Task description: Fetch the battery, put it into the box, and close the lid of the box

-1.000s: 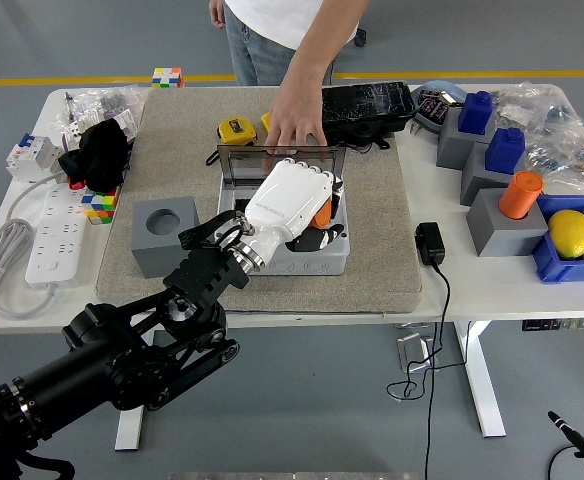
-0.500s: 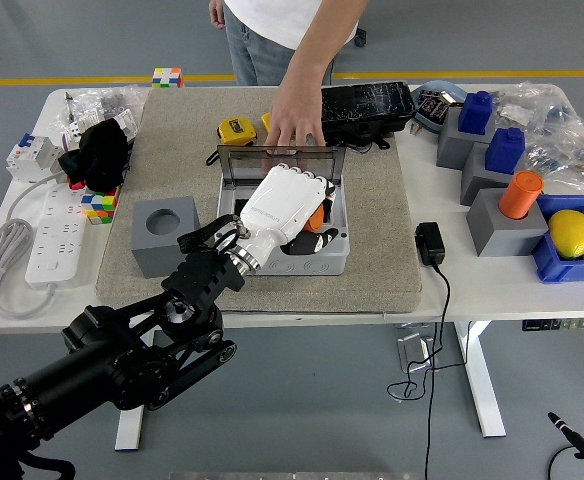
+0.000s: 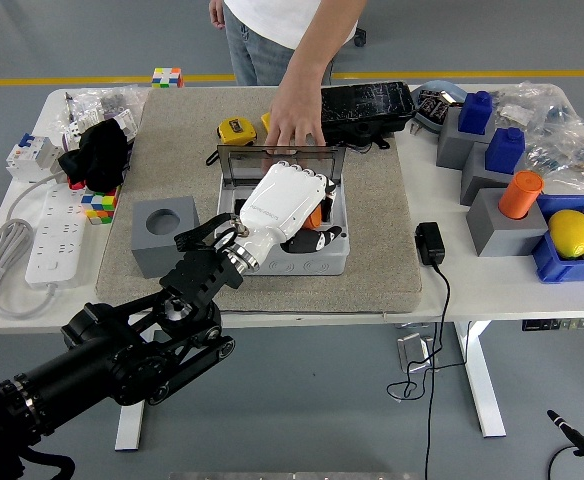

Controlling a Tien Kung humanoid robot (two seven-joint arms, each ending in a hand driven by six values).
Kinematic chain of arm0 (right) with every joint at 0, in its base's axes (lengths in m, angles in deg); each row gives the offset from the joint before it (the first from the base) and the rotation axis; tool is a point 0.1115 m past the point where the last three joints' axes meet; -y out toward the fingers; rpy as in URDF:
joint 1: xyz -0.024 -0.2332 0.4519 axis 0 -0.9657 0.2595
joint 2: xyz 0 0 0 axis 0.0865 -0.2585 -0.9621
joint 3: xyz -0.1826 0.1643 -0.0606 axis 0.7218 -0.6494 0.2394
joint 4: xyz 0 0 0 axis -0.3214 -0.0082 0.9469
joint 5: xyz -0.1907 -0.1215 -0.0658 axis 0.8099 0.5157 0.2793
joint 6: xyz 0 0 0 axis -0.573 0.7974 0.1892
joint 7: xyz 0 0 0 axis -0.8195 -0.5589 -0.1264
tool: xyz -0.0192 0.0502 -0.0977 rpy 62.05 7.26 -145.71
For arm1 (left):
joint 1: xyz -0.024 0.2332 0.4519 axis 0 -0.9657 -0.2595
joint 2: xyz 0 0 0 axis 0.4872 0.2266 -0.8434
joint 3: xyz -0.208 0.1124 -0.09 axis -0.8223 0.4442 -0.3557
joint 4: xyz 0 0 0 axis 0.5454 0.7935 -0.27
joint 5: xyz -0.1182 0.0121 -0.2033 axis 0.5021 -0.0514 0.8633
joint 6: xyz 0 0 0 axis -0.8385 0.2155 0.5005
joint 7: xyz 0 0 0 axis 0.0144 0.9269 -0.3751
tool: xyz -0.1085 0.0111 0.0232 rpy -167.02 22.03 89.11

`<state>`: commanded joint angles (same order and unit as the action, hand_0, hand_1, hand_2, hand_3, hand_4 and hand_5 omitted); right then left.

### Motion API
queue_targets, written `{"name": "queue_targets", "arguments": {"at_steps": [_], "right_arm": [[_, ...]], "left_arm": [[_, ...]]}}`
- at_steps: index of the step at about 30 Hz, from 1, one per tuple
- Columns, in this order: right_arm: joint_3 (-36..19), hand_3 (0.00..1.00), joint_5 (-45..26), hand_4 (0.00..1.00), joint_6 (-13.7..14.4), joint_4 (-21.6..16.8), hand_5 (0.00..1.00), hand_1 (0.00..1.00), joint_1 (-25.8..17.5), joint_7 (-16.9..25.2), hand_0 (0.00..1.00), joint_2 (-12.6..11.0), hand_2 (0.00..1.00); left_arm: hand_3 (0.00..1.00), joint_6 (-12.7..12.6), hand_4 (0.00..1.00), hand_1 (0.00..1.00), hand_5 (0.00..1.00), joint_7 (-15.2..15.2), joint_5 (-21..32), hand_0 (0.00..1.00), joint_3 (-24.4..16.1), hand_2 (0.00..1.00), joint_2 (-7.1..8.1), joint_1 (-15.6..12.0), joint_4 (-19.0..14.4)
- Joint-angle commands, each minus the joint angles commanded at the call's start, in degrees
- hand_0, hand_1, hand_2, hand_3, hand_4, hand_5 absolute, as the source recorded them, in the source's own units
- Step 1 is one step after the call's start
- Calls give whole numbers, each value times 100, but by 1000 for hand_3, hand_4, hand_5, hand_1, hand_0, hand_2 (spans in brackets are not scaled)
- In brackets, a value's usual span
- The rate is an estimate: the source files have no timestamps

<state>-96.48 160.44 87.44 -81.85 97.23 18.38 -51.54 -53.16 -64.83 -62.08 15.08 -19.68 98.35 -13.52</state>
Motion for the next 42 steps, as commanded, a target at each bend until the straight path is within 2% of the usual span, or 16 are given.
{"name": "queue_targets", "arguments": {"at_steps": [5,13,26,27,42], "right_arm": [[-51,868,47,998,3,0,998,882,9,-7,903,-6,809],[-33,868,26,998,5,0,998,881,16,-8,903,2,811],[-8,867,-1,998,7,0,998,881,19,-12,902,-5,809],[-12,867,2,998,6,0,998,880,20,-13,902,-4,809],[42,867,-48,998,14,0,998,879,14,-15,901,-9,808]], "left_arm": [[3,-119,726,2,172,-124,134,2,53,2,0,56,166],[3,-164,724,2,176,-216,274,2,139,2,0,72,406],[5,-166,739,2,212,-248,298,2,122,2,0,57,376],[6,-166,784,2,295,-256,306,5,119,2,0,59,377],[8,-187,811,2,345,-292,315,8,154,4,0,43,361]]}}
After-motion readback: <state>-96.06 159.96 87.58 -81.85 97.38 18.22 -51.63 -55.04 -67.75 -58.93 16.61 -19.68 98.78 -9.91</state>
